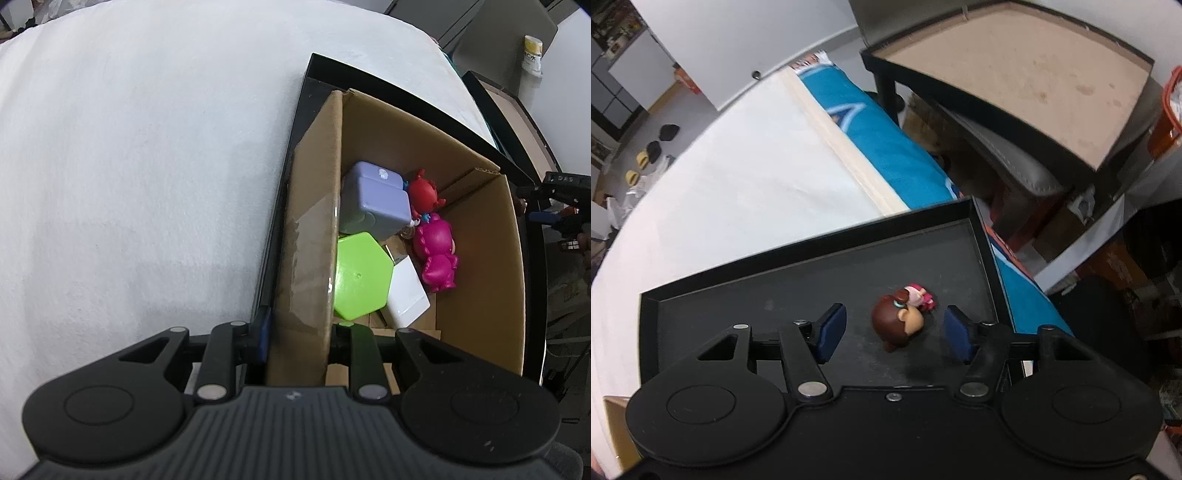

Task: Organize rigid objects
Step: 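Move the right gripper to the brown-haired doll figurine and grasp it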

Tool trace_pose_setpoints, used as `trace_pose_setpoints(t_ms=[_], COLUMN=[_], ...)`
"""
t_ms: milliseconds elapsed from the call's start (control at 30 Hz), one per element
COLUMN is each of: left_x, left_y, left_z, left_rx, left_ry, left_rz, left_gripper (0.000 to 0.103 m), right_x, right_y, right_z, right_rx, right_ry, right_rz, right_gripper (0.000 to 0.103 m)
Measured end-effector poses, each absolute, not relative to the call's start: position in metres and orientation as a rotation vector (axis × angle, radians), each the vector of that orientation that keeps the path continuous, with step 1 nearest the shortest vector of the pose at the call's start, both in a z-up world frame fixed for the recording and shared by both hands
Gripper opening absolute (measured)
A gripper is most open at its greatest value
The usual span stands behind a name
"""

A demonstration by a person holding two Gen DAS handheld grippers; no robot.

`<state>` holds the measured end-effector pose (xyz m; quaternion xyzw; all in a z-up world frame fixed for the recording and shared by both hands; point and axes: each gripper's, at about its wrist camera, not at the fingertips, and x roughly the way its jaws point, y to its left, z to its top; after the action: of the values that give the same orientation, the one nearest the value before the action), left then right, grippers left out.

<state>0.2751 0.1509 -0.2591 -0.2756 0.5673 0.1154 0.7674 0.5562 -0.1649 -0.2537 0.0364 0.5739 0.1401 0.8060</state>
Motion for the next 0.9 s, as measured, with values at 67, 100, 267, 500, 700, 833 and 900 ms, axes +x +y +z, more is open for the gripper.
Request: trace_pose_setpoints(t_ms=[67,100,267,500,700,833,900], left_x=[0.276,0.276,0.278,0.282,0.281,0.281,0.280], left_y=[0.150,0.150,0.149,0.149,0.151,0.152,0.152], left_z=[-0.260,-0.260,-0.262,-0.265,-0.266,-0.267,-0.267], left_rx=[-0.589,-0.589,-0.585,-0.594,-0.609,-0.610,-0.610], left_ry=[1.234,1.235,1.242,1.250,1.250,1.251,1.250], left_rz=[0.251,0.252,0.255,0.262,0.261,0.260,0.258], left_gripper=[0.023,0.023,0.022,0.022,0.022,0.022,0.022], right_x=[0.558,0.559,0.565,0.563,0.556,0.548,0.544], right_y=[-0.164,-0.164,-0.161,-0.152,-0.148,-0.147,-0.147], right_z=[-0.261,-0.265,-0.277,-0.278,-0.275,-0.268,-0.261], right_rx=[0.080,0.081,0.077,0.032,0.019,0.003,-0.003], right_ry=[1.236,1.237,1.235,1.222,1.236,1.226,1.215], right_rz=[0.297,0.299,0.283,0.306,0.337,0.363,0.378], right_gripper=[0.052,0.052,0.051,0.042,0.042,0.041,0.040])
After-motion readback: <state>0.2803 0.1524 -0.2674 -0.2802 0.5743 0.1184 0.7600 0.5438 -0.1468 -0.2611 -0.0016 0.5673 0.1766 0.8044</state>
